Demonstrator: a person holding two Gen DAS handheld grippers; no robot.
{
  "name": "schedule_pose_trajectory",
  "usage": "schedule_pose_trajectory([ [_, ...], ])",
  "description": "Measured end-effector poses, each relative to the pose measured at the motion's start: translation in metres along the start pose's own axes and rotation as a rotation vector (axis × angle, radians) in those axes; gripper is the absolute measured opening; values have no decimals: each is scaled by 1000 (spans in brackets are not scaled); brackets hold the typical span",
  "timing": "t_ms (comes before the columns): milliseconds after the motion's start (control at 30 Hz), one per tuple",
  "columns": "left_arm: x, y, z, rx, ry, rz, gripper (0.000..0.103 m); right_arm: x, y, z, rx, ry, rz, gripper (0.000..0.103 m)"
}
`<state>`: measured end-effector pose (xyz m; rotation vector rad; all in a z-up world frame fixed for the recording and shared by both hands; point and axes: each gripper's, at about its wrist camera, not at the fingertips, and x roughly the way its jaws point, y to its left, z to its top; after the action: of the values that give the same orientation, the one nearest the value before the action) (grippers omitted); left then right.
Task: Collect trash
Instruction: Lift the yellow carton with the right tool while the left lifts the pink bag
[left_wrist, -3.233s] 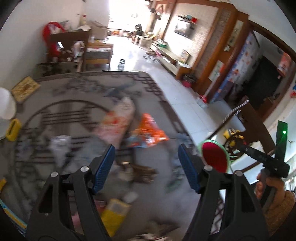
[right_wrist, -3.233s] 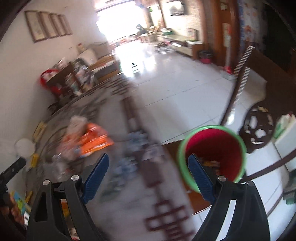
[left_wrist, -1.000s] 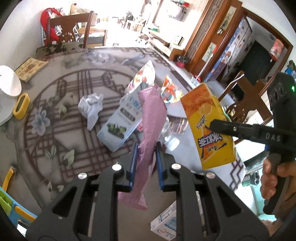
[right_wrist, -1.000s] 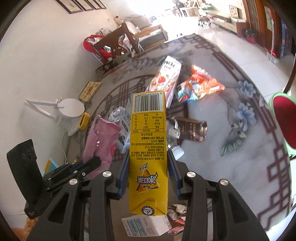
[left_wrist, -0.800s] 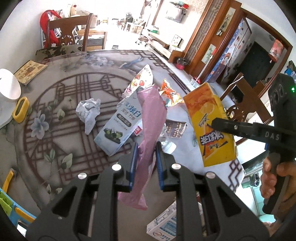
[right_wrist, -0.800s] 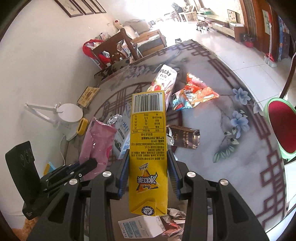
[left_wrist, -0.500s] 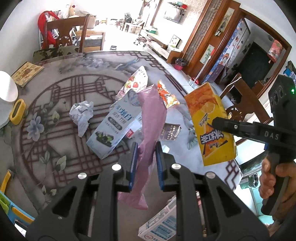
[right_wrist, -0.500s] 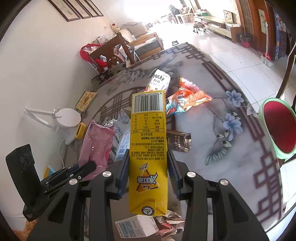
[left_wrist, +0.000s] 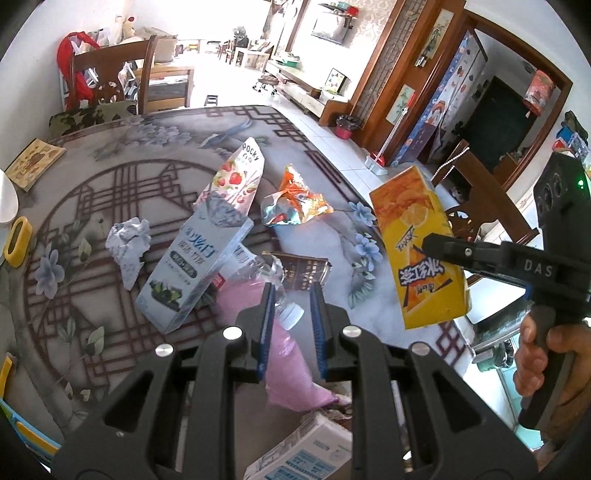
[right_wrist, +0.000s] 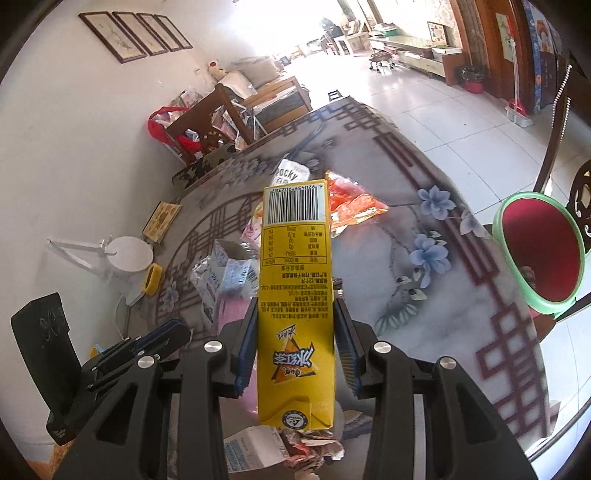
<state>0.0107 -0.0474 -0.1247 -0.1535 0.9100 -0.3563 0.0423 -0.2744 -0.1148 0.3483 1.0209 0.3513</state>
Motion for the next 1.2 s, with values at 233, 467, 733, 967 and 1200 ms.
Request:
schedule_pose_trajectory([
  [233, 9, -7, 0, 23, 25, 19, 22, -4, -15, 5, 16, 1, 0, 38],
  [467, 31, 30, -25, -151, 147, 73, 57, -1, -24, 8, 22, 15, 9, 38],
  [733, 89, 35, -65, -269, 322, 96, 57, -1, -30, 10, 10, 32, 12, 38],
  [967, 99, 28, -61, -281, 307, 98, 15, -2, -37, 12, 5, 41, 16, 38],
  [1200, 68, 5, -32, -203, 192, 86, 9, -5, -43, 16, 9, 28, 30, 38],
])
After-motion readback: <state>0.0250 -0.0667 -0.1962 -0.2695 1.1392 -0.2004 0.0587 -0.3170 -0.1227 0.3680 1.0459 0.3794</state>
